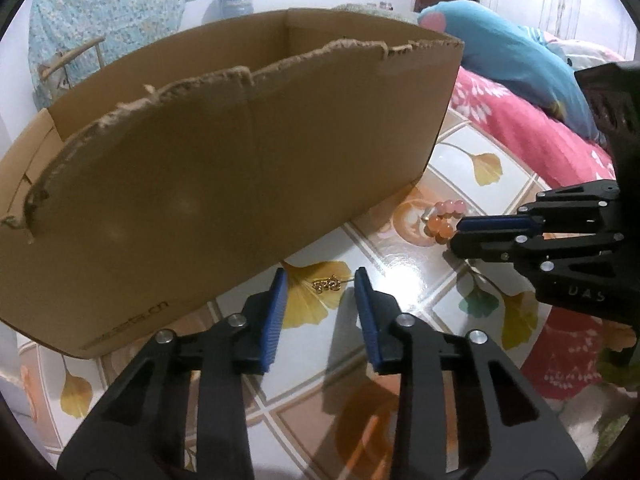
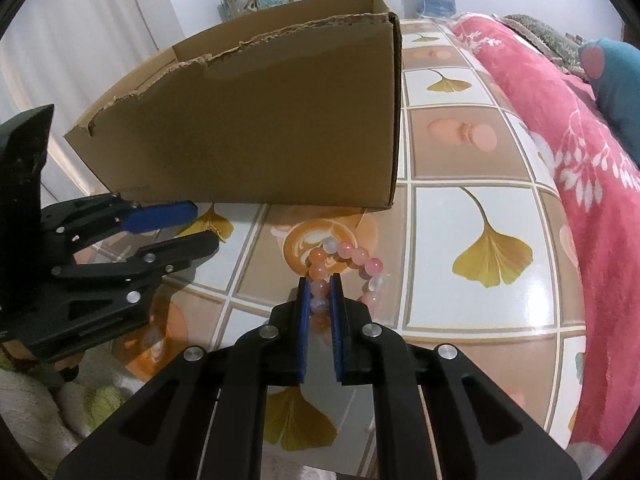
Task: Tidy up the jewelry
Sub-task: 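Close the right gripper on the pink bead bracelet, then lift the bracelet with the right gripper and carry it over the box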
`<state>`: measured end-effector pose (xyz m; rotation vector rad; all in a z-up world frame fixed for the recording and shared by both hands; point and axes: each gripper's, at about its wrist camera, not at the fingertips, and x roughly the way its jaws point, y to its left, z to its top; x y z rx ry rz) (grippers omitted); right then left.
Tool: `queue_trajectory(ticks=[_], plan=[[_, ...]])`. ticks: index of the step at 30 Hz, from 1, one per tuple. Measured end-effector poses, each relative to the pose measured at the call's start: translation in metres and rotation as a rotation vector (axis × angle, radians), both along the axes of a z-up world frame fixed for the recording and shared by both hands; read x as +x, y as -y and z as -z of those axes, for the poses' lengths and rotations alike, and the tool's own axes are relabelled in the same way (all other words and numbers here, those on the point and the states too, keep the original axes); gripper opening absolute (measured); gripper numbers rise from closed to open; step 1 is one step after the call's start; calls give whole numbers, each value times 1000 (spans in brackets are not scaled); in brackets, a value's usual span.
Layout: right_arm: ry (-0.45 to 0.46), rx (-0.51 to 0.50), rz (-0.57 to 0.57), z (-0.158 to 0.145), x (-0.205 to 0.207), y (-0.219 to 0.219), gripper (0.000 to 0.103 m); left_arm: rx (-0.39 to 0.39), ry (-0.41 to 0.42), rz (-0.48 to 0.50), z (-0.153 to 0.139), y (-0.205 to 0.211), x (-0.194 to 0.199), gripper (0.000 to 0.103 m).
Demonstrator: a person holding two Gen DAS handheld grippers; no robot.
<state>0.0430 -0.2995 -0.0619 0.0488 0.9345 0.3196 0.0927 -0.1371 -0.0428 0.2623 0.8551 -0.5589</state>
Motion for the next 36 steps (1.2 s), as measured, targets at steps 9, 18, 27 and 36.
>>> queue_trajectory(ticks=[9,18,27,36], plan=[[5,20,2,1,2,1,10,20,17,16,1,5,0,21],[15,12,4,1,1,-1,10,34,15,5,1,11,-1,4],[21,21,9,1,-1,0,10,47,-14,-39,-4,12,-6,1],[-1,115,44,-5,1,10,10,30,-25,-52,-6,7,-12,1]])
